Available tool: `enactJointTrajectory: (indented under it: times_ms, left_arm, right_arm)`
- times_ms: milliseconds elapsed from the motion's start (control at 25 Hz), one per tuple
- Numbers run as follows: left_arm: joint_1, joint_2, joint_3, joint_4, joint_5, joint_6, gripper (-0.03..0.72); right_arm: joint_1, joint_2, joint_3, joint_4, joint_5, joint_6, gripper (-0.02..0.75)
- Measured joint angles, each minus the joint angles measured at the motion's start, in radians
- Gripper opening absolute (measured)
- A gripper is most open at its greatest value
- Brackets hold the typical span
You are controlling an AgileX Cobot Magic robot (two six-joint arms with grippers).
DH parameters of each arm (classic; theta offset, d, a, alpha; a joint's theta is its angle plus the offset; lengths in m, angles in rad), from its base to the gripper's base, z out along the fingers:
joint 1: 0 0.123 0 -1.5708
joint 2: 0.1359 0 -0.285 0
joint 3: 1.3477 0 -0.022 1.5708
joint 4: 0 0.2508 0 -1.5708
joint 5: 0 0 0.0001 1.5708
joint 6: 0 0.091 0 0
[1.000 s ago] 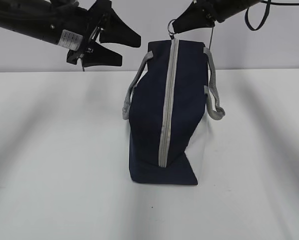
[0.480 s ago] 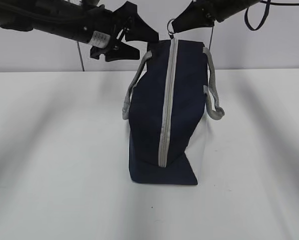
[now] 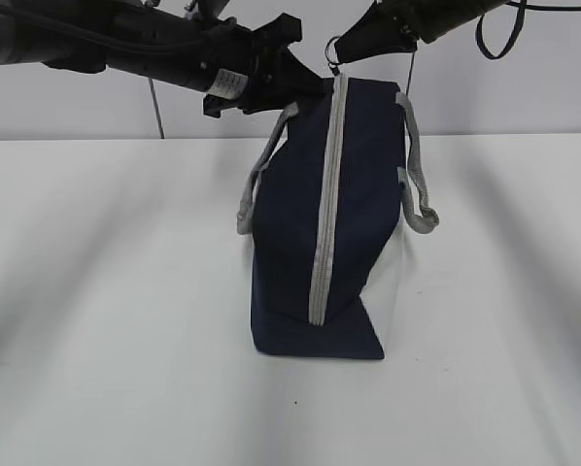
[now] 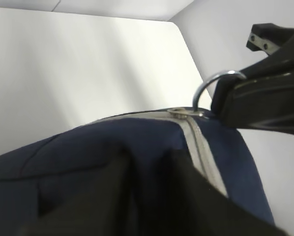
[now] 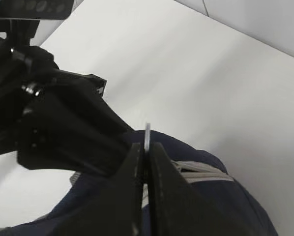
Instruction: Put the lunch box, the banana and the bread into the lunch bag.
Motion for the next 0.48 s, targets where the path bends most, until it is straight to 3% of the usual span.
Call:
enactJointTrajectory:
  times_ms: [80,160,480]
  left_arm:
    - [0.0,0.001,0.0,0.0,-0.002,0.015,0.085]
    - [0.0,0.006,0.0,0.0,-0.002,0.023,0.02]
    - [-0.003,0.008,0.0,-0.004,0.005,0.027,0.008]
  right_arm:
    - [0.0,0.0,0.0,0.0,0.0,0.0,-0.016]
    - [0.0,0.0,0.0,0.002,0.002,0.0,-0.016]
    - [-0.025,0.0,0.0,0.003,0.01,0.017,-0.016]
